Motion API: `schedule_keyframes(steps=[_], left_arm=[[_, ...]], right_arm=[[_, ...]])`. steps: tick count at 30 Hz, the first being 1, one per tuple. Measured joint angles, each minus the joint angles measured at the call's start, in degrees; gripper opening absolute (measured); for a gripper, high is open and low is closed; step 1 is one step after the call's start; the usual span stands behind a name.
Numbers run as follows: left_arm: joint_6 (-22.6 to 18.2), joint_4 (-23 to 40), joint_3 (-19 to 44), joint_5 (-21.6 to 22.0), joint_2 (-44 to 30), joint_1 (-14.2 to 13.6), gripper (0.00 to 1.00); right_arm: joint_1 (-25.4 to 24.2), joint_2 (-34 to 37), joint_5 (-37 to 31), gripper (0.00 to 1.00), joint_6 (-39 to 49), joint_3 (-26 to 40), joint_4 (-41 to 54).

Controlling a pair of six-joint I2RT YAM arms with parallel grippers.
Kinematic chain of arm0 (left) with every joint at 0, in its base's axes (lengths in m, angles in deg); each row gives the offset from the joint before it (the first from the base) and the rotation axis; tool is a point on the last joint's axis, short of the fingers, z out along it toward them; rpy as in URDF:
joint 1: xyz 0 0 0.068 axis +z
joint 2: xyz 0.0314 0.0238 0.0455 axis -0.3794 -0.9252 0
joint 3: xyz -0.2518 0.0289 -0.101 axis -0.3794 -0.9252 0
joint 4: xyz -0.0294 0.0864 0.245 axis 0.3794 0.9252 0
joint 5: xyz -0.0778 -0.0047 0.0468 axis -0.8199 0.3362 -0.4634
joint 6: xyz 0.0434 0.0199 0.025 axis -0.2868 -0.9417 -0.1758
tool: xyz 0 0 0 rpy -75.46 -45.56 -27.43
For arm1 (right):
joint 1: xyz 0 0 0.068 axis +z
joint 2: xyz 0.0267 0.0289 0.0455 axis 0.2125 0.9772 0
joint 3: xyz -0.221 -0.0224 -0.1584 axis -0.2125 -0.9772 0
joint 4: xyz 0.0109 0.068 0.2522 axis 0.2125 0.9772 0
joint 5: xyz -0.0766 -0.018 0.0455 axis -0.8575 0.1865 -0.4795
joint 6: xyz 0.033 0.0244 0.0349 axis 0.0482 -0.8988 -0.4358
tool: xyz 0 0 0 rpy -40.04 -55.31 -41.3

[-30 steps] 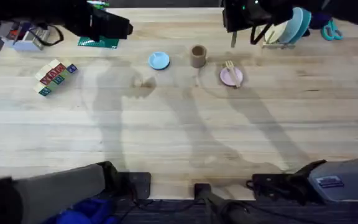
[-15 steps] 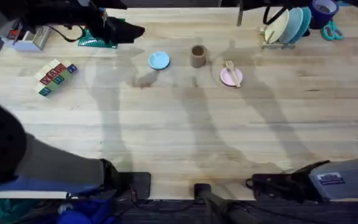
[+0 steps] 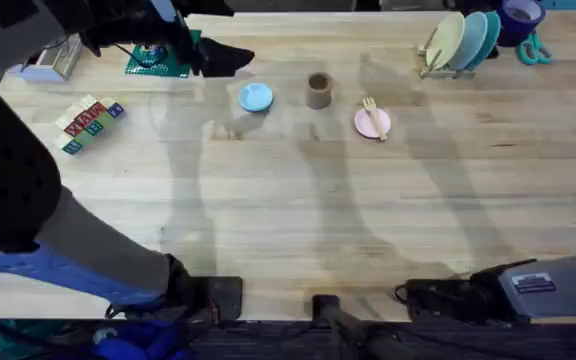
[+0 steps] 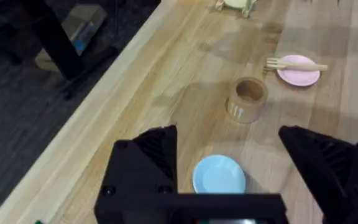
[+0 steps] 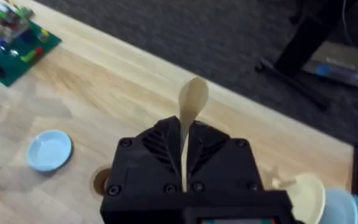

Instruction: Pick up a utensil and set it on the pink plate, then put the other utensil in the container.

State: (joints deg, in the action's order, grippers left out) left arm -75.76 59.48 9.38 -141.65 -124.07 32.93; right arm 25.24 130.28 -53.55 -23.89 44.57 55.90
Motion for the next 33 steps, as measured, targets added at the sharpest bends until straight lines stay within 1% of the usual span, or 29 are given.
schedule_keyframes(steps=[5, 12, 13, 14, 18, 23, 24, 29, 33], left_arm=[[-1.68, -0.16, 0.00, -1.32, -0.04, 0.00, 0.993], [-2.31, -0.41, 0.02, -3.31, -2.27, 0.00, 0.993], [-2.31, -0.40, 0.02, -3.55, -2.85, 0.00, 0.993], [-2.30, -0.40, 0.02, -4.24, -4.50, 0.00, 0.993], [-3.00, -0.29, 0.02, -4.83, -5.33, 0.00, 0.992], [-4.12, -0.14, 0.02, -5.22, -5.40, -0.04, 0.991], [-4.59, -0.15, 0.02, -5.53, -5.74, -0.38, 0.991], [-5.42, -0.14, 0.02, -6.17, -8.10, -1.85, 0.992], [-6.52, -0.16, 0.02, -6.25, -9.17, -2.95, 0.992]], right_arm=[[-2.30, 0.01, 5.54, 0.033, 1.10, -0.85, -4.58], [-2.56, 0.01, 11.47, 0.033, 4.48, -1.58, -8.66], [-2.54, 0.01, 12.22, 0.033, 4.88, -1.65, -10.08], [-2.56, 0.00, 13.49, 0.033, 5.58, -2.16, -13.90], [-2.56, 0.00, 14.34, 0.033, 5.87, -4.20, -19.28], [-2.56, 0.01, 14.58, 0.033, 6.08, -7.51, -22.47], [-2.56, 0.01, 14.64, 0.033, 6.25, -9.51, -25.08], [-2.56, 0.01, 14.95, 0.034, 6.20, -13.23, -33.03], [-2.56, 0.01, 16.10, 0.033, 5.56, -18.25, -41.89]])
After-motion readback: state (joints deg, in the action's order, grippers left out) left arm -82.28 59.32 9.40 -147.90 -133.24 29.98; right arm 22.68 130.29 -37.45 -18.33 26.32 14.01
